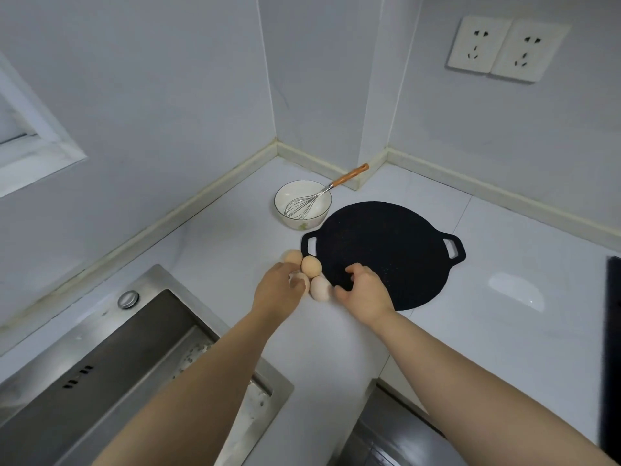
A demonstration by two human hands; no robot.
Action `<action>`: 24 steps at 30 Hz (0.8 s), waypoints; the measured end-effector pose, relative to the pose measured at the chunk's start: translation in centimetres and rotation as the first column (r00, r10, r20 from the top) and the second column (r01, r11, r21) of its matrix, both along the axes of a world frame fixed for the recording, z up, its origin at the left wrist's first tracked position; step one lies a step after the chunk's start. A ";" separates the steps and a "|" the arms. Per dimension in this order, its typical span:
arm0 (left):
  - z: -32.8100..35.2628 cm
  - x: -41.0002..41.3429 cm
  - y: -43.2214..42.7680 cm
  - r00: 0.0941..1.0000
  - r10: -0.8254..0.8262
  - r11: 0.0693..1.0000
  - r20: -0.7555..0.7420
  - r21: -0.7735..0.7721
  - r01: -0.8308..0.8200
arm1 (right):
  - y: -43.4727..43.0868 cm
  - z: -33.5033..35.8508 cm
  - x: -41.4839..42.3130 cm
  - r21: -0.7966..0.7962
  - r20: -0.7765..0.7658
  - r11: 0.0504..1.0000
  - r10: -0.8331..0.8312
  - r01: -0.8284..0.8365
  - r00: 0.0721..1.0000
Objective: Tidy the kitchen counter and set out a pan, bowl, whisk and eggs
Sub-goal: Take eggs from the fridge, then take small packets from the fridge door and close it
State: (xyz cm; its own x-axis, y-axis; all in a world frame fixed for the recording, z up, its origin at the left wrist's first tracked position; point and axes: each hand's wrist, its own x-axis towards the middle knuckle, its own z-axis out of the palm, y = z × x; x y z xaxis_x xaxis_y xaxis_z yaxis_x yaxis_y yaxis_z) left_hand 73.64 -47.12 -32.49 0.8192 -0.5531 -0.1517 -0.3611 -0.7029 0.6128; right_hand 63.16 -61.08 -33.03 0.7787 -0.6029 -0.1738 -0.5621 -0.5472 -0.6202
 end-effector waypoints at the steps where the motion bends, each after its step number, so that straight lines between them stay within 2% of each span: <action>1: 0.2 -0.3 -0.2 1.000 -0.023 1.000 0.016 -0.002 0.023 | -0.2 0.1 -0.2 -0.006 0.004 1.000 -0.004 0.004 1.000; 7: 1.9 -2.2 -3.1 0.958 -0.193 0.981 0.211 0.007 0.195 | -2.2 2.1 -2.8 -0.071 0.075 0.995 -0.066 0.072 0.995; 10: 3.9 -4.4 -6.4 0.908 -0.267 0.957 0.323 -0.025 0.290 | -4.8 4.1 -5.8 -0.132 0.113 0.982 -0.123 0.138 0.986; 14: 7.0 -8.7 -11.9 0.812 -0.434 0.875 0.390 -0.032 0.483 | -8.8 7.1 -11.7 -0.226 0.153 0.943 -0.215 0.246 0.965; 20: 10.6 -18.8 -21.4 0.660 -0.653 0.686 0.372 -0.080 0.723 | -14.5 11.4 -24.5 -0.431 0.120 0.806 -0.396 0.407 0.910; 24: 12.8 -29.2 -27.4 0.502 -0.752 0.505 0.428 -0.116 0.855 | -16.7 14.3 -35.7 -0.502 0.150 0.663 -0.567 0.556 0.810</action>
